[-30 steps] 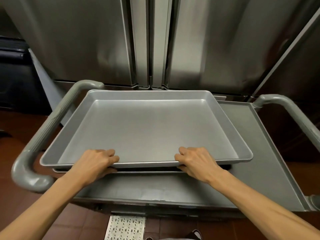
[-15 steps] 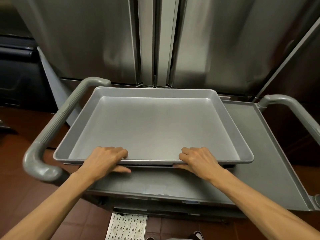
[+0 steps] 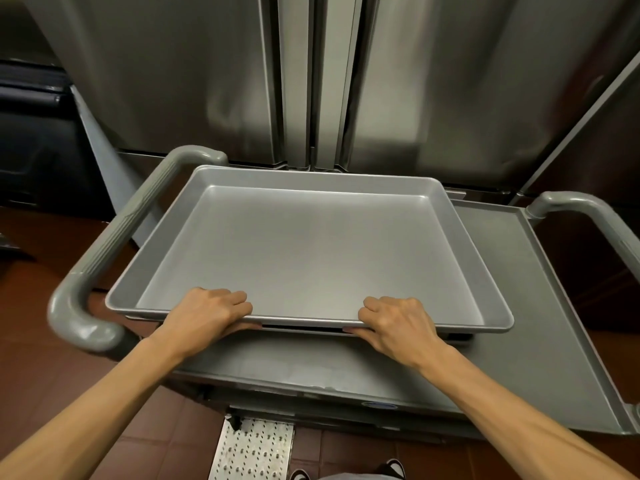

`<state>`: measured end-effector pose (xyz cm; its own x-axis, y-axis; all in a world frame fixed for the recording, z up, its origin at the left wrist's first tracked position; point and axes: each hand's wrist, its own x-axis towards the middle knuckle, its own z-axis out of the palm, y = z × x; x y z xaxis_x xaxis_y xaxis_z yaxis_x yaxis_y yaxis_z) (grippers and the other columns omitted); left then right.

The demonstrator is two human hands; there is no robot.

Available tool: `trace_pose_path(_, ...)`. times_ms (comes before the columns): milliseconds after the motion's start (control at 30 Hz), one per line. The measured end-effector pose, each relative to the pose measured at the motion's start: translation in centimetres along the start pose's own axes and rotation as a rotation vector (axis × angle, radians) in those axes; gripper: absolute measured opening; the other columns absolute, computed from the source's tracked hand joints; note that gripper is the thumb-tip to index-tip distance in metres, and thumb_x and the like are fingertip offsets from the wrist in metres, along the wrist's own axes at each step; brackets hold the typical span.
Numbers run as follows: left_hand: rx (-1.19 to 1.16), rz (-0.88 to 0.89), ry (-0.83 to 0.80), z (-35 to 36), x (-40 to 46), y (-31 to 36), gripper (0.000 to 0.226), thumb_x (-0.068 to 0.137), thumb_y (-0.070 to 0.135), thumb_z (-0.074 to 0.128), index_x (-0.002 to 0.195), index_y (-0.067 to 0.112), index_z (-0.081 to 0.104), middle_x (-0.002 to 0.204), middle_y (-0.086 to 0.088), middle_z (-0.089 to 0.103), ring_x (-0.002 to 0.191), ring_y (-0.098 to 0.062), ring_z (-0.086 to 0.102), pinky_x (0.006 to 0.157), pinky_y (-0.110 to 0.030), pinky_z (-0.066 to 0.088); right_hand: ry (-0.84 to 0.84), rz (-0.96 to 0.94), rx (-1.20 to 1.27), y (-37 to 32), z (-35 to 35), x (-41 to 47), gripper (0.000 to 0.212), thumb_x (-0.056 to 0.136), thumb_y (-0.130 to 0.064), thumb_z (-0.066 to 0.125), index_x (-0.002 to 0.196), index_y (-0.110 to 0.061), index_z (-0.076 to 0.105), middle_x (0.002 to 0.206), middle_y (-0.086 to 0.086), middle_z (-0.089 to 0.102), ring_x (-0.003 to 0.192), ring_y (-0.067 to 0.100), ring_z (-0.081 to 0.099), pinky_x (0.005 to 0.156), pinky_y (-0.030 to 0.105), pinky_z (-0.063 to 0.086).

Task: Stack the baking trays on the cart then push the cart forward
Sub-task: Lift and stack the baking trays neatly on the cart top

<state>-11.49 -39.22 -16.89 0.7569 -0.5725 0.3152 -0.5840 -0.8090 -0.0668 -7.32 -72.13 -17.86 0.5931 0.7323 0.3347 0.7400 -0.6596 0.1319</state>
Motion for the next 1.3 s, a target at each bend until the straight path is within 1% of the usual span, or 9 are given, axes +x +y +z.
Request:
trace_pose_path(133, 0.033, 0.036, -0.017, 0.0, 0.3, -0.1, 0.067, 0.100, 0.049, 0.012, 0.067, 0.014, 0.058, 0.062, -0.004, 0.056, 0.048, -0.023, 0.054, 0.033, -0.027, 0.041, 0.035, 0.010, -0.013, 0.0, 0.4, -0.3, 0.040, 0.073, -0.041, 0.080, 0.059, -0.014, 0.054, 0.056, 0.001, 0.050, 0.042, 0.021, 0.049, 0.033, 0.024, 0.029)
trace_pose_path(267, 0.067, 0.029, -0.025, 0.5, 0.2, -0.2, 0.061, 0.100, 0.045, 0.017, 0.066, 0.014, 0.057, 0.063, -0.005, 0.056, 0.048, -0.024, 0.054, 0.033, -0.027, 0.039, 0.041, 0.005, -0.030, -0.1, 1.0, -0.5, 0.039, 0.074, -0.042, 0.078, 0.059, -0.014, 0.055, 0.058, 0.001, 0.051, 0.043, 0.019, 0.048, 0.036, 0.023, 0.025)
trace_pose_path(433, 0.077, 0.018, 0.001, 0.7, 0.6, -0.3, 0.064, 0.101, 0.046, 0.014, 0.066, 0.015, 0.057, 0.063, -0.005, 0.055, 0.049, -0.023, 0.054, 0.033, -0.027, 0.039, 0.052, 0.019, -0.044, 0.0, 1.1, -0.6, 0.037, 0.077, -0.043, 0.074, 0.061, -0.015, 0.056, 0.059, 0.000, 0.052, 0.045, 0.019, 0.049, 0.034, 0.024, 0.030)
trace_pose_path(600, 0.078, 0.068, -0.018, 1.1, 0.8, -0.2, 0.066, 0.102, 0.044, 0.013, 0.066, 0.014, 0.059, 0.063, -0.005, 0.057, 0.048, -0.023, 0.054, 0.033, -0.027, 0.041, 0.055, 0.050, -0.042, -0.5, 1.9, -1.2, 0.036, 0.074, -0.039, 0.080, 0.061, -0.014, 0.056, 0.059, 0.000, 0.053, 0.043, 0.016, 0.047, 0.033, 0.024, 0.032)
trace_pose_path(833, -0.016, 0.105, 0.008, 0.6, 2.1, -1.0, 0.071, 0.098, 0.052, 0.010, 0.066, 0.013, 0.060, 0.063, -0.006, 0.059, 0.049, -0.027, 0.057, 0.034, -0.031, 0.045, 0.104, 0.068, -0.036, 0.5, 1.1, -0.6, 0.039, 0.074, -0.044, 0.077, 0.060, -0.015, 0.055, 0.057, 0.001, 0.052, 0.044, 0.019, 0.049, 0.034, 0.024, 0.030)
trace_pose_path(1133, 0.006, 0.089, 0.022, 1.3, 2.8, -1.5, 0.070, 0.099, 0.053, 0.012, 0.061, 0.014, 0.057, 0.059, -0.004, 0.056, 0.047, -0.024, 0.056, 0.034, -0.025, 0.034, 0.046, 0.123, -0.007, 0.7, 1.2, -0.4, 0.044, 0.074, -0.046, 0.078, 0.058, -0.016, 0.052, 0.057, 0.000, 0.050, 0.045, 0.019, 0.048, 0.034, 0.025, 0.030)
trace_pose_path(1200, -0.010, 0.074, 0.010, 1.5, 2.8, -1.7, 0.069, 0.097, 0.056, 0.014, 0.061, 0.015, 0.056, 0.059, -0.003, 0.055, 0.046, -0.023, 0.056, 0.035, -0.024, 0.034, 0.016, 0.140, 0.024, 0.9, 1.0, -0.3, 0.044, 0.074, -0.047, 0.078, 0.058, -0.015, 0.052, 0.058, 0.000, 0.050, 0.047, 0.020, 0.050, 0.036, 0.025, 0.030)
trace_pose_path(1300, -0.040, 0.068, -0.013, 1.8, 2.4, -2.0, 0.067, 0.094, 0.061, 0.018, 0.063, 0.017, 0.058, 0.062, -0.002, 0.055, 0.048, -0.024, 0.057, 0.037, -0.026, 0.038, -0.024, 0.174, 0.086, 0.9, 0.6, -0.1, 0.043, 0.074, -0.049, 0.075, 0.059, -0.015, 0.054, 0.059, 0.000, 0.052, 0.050, 0.022, 0.052, 0.039, 0.027, 0.033)
